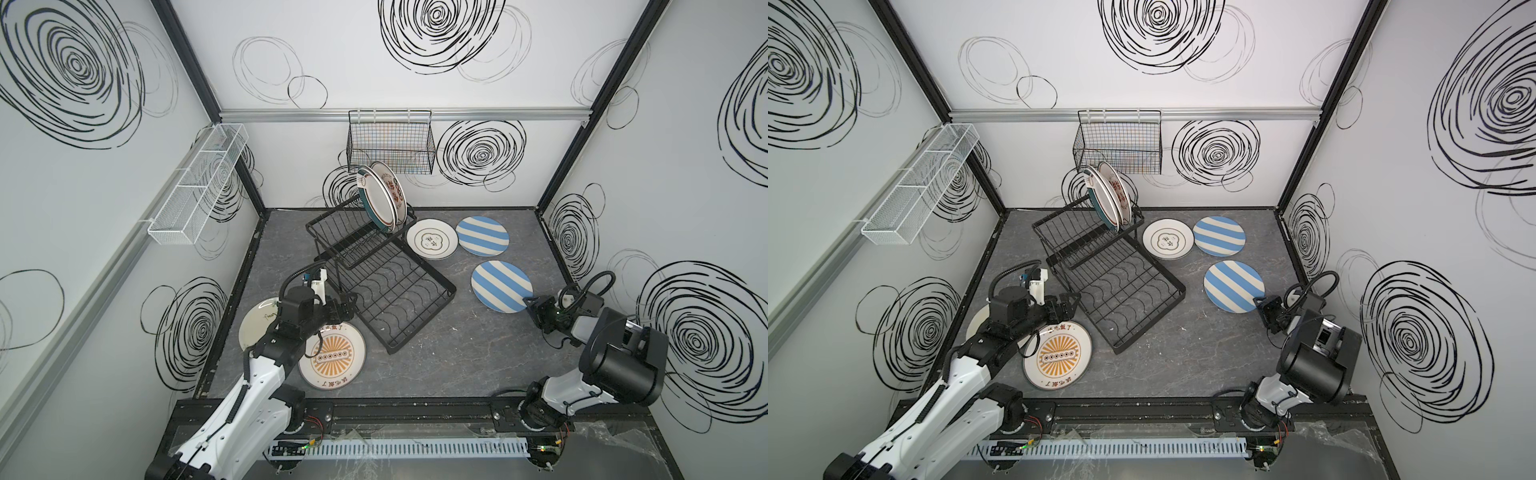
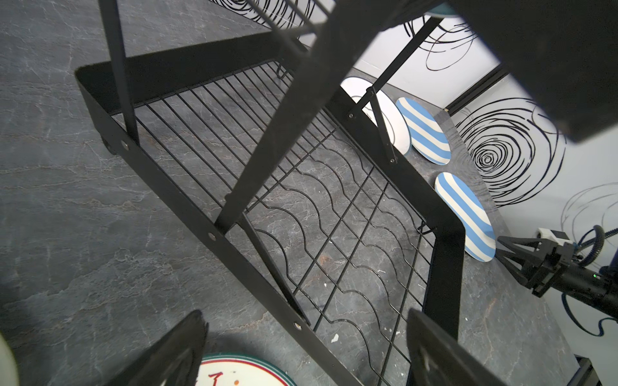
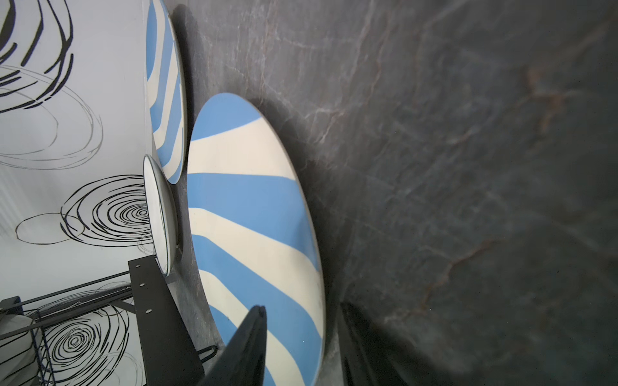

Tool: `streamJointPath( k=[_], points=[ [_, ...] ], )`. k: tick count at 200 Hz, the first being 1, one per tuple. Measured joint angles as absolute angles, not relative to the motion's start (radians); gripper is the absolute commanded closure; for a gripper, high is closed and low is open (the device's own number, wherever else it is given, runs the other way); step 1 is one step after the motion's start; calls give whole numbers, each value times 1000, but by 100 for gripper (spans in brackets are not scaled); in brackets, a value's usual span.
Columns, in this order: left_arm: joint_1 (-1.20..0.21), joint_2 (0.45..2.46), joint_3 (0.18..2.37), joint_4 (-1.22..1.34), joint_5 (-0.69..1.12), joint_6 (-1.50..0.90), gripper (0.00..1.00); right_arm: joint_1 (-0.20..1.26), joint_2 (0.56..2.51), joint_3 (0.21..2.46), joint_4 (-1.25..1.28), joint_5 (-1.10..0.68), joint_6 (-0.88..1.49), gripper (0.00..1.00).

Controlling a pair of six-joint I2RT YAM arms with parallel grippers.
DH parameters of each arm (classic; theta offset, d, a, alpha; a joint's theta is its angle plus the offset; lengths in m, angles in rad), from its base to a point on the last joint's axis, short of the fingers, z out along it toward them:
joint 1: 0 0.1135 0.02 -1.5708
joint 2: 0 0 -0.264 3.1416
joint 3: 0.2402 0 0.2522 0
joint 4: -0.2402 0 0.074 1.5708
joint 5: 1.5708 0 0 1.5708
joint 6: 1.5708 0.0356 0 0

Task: Load plates into a dish rack
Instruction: Move the plate to the middle-right of the table, then pick up the plate from the middle-right of the table.

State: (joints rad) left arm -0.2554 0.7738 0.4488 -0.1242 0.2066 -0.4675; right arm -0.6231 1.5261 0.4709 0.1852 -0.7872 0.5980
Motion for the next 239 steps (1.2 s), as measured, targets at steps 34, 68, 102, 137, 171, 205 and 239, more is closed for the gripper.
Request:
streamJointPath(
  k=[34, 68, 102, 137, 171, 205, 239],
  points=[
    [-255, 774, 449, -124, 204, -467, 4, -627, 1588, 506, 228, -798, 583, 58],
    [-255, 778, 449, -125, 203, -467, 4, -619, 1608, 538, 221, -788, 561, 59],
    [-255, 778, 449, -125, 199, -467, 4, -603, 1647, 598, 176, -778, 525, 57],
    [-255, 778, 449, -126, 194, -467, 4, -582, 1677, 657, 125, -767, 488, 53],
    [-255, 778, 449, -128, 191, -467, 4, -551, 1718, 730, 63, -736, 450, 60],
    [-255, 779, 449, -134, 189, -467, 4, -535, 1745, 772, 17, -701, 424, 76],
    [-255, 780, 449, -134, 186, -467, 4, -517, 1762, 794, -15, -680, 403, 99]
  ],
)
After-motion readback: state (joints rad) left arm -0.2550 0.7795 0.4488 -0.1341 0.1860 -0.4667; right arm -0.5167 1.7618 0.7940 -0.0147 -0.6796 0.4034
